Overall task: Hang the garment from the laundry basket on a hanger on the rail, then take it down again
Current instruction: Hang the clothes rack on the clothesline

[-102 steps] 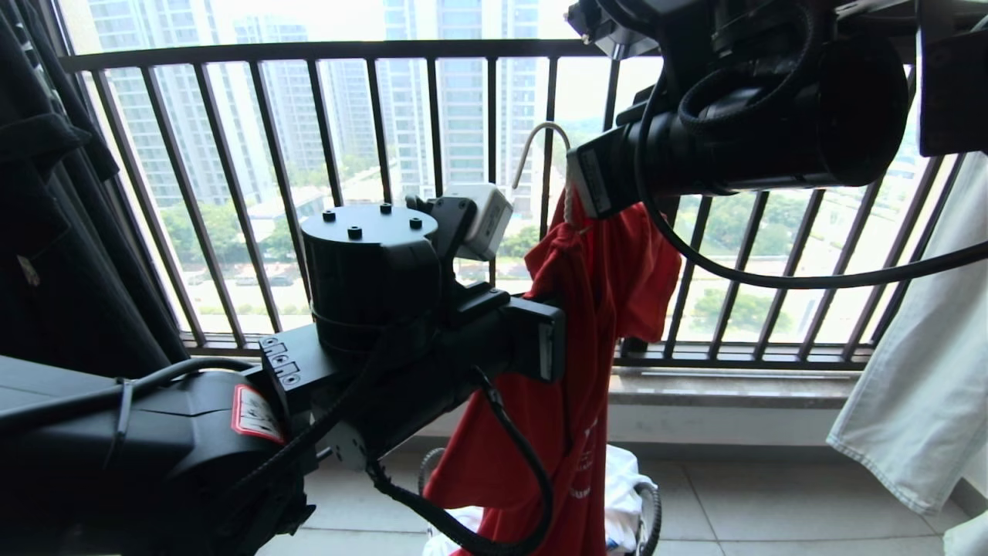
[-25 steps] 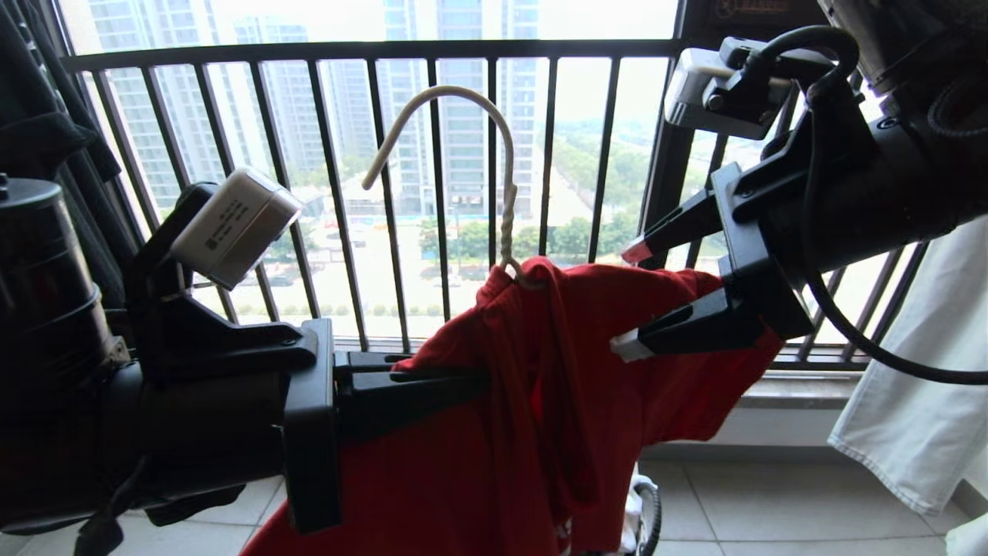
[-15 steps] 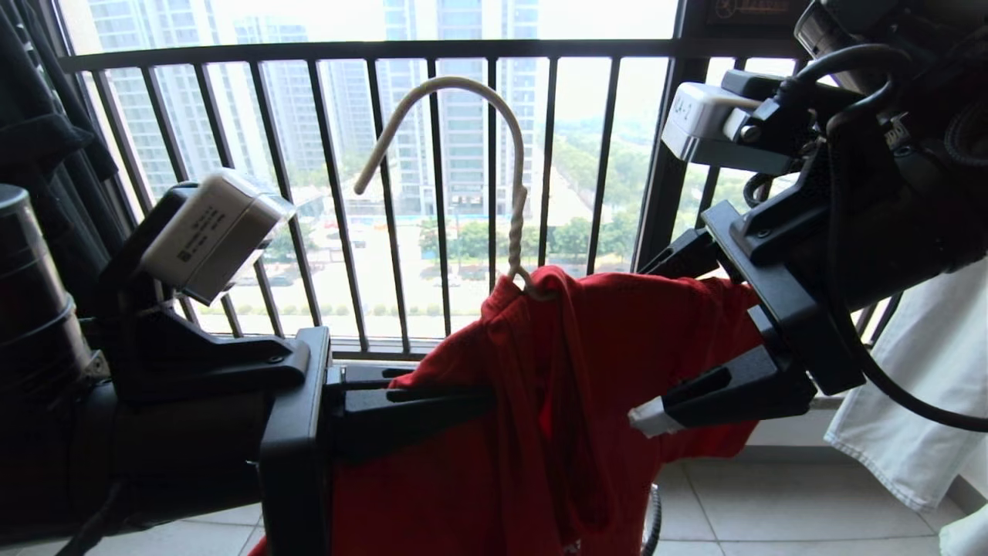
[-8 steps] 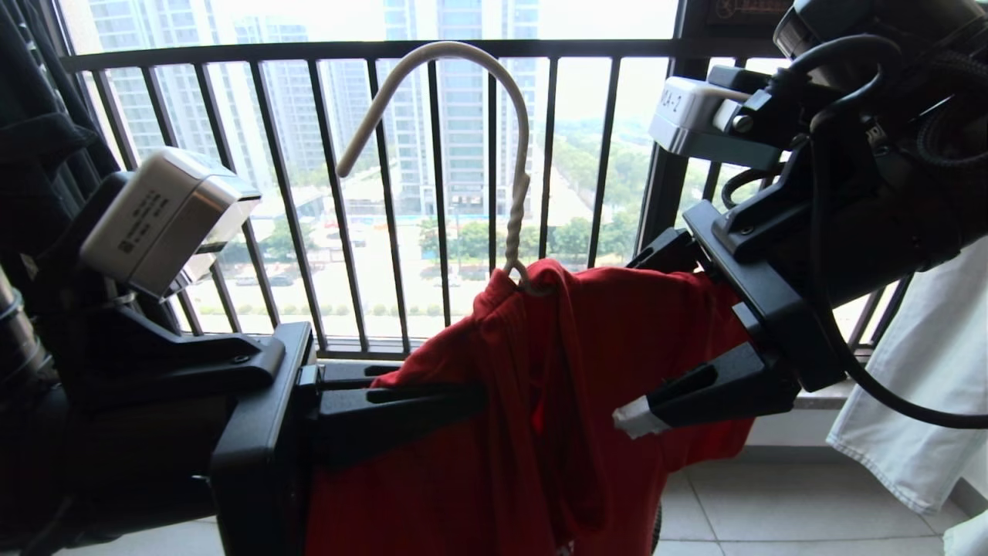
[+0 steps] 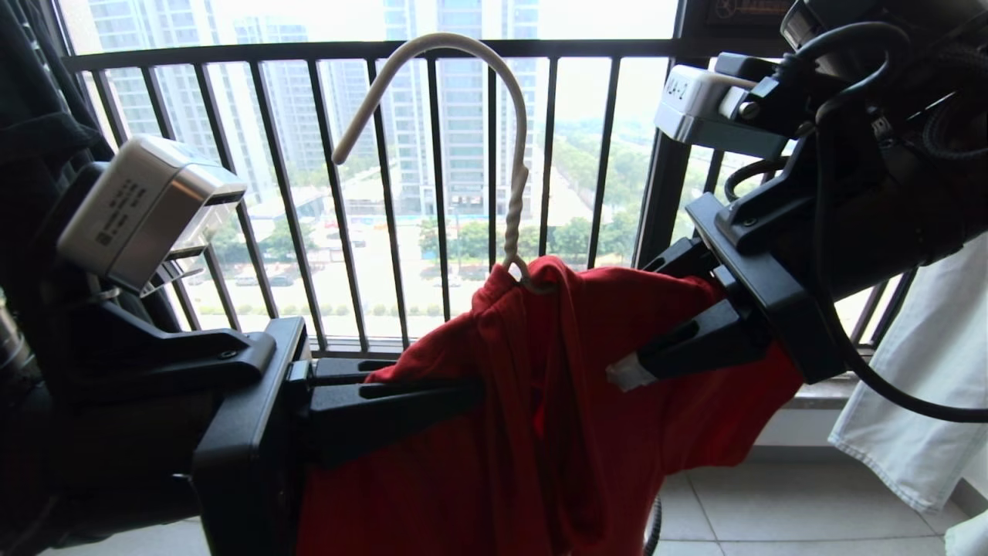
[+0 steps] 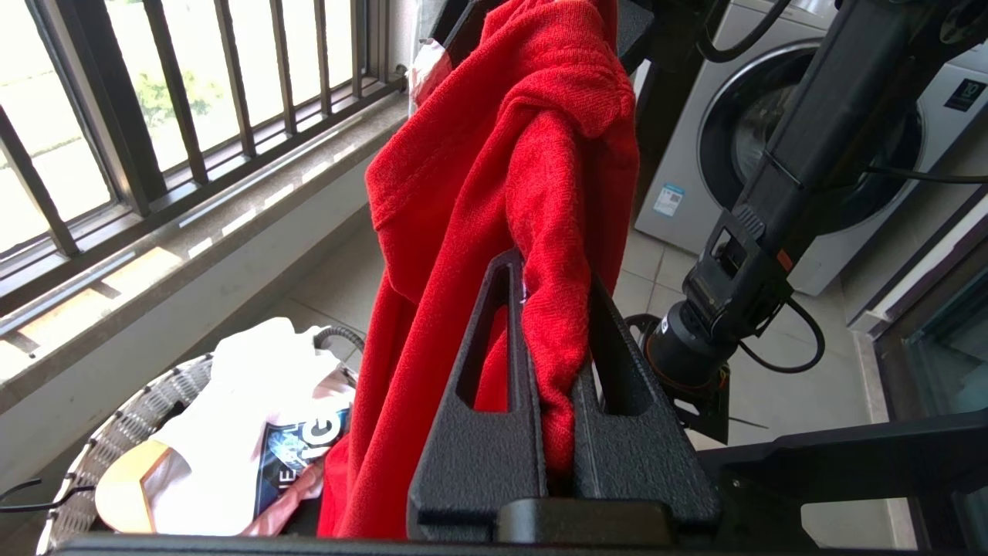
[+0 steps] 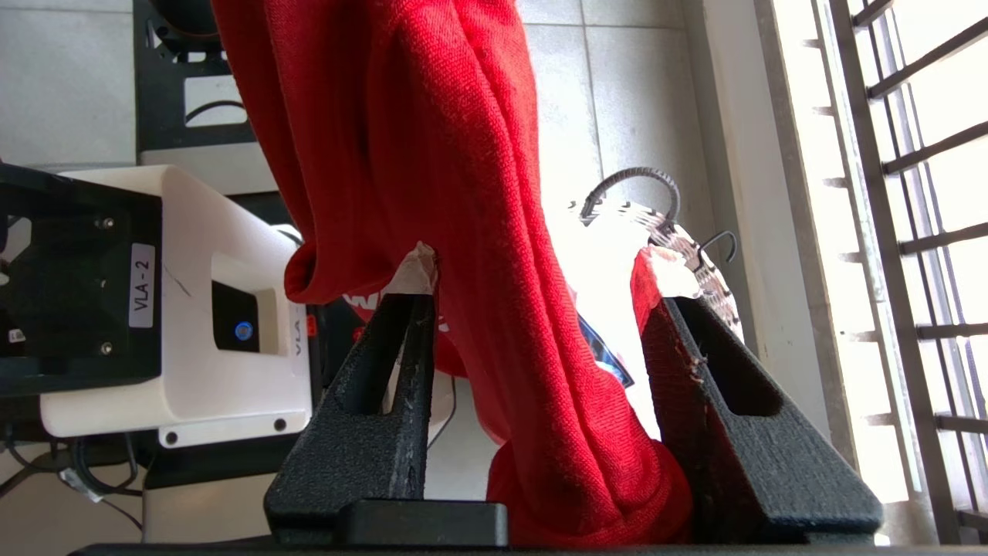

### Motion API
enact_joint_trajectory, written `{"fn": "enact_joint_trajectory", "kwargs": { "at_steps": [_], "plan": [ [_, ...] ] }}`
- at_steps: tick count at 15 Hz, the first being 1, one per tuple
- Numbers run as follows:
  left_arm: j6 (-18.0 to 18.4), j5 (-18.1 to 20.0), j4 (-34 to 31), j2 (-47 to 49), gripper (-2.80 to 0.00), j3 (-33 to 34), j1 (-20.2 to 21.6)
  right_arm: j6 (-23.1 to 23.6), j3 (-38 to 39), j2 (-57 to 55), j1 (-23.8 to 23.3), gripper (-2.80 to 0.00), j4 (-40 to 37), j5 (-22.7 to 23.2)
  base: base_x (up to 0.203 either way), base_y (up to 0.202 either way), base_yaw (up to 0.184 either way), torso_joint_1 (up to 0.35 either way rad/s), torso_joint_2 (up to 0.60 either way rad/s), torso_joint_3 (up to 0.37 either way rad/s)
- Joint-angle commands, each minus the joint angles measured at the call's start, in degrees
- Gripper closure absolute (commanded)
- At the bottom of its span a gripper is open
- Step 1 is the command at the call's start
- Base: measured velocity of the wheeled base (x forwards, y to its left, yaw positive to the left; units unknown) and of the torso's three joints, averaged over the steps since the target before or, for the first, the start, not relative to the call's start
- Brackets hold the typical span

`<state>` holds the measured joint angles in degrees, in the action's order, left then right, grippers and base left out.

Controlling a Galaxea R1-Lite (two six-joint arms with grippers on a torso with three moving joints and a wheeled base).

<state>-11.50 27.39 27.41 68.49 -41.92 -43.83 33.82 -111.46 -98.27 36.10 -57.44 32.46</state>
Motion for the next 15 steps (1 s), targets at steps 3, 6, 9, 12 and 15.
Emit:
{"fn": "enact_joint_trajectory", "kwargs": {
  "at_steps": [3, 6, 9, 12, 15],
  "plan": [
    [-0.28, 0.12, 0.19, 0.07, 0.0, 0.0, -0.03, 0.11, 0.01, 0.89, 0.03, 0.0, -0.48, 0.08, 0.0, 0.0, 0.0, 0.0, 0.0, 0.0],
    [-0.36, 0.12, 0.19, -0.2, 0.0, -0.08, -0.03, -0.15, 0.01, 1.41, 0.11, 0.0, -0.57, 0.05, 0.0, 0.0, 0.0, 0.0, 0.0, 0.0],
    [0.26, -0.07, 0.1, -0.62, 0.0, 0.64, -0.02, -0.15, 0.01, 1.85, 0.57, 0.0, -0.79, -0.03, 0.0, 0.0, 0.0, 0.0, 0.0, 0.0],
    [0.6, -0.41, -0.08, -0.81, 0.0, 0.0, 0.14, -0.24, 0.02, 2.2, 0.99, 0.0, -0.83, -0.12, 0.0, 0.0, 0.0, 0.0, 0.0, 0.0],
    [0.86, -0.41, -0.31, -0.99, 0.0, 0.12, 0.32, -0.42, 0.22, 2.58, 1.35, 0.0, -0.83, -0.12, 0.0, 0.0, 0.0, 0.0, 0.0, 0.0]
  ]
}}
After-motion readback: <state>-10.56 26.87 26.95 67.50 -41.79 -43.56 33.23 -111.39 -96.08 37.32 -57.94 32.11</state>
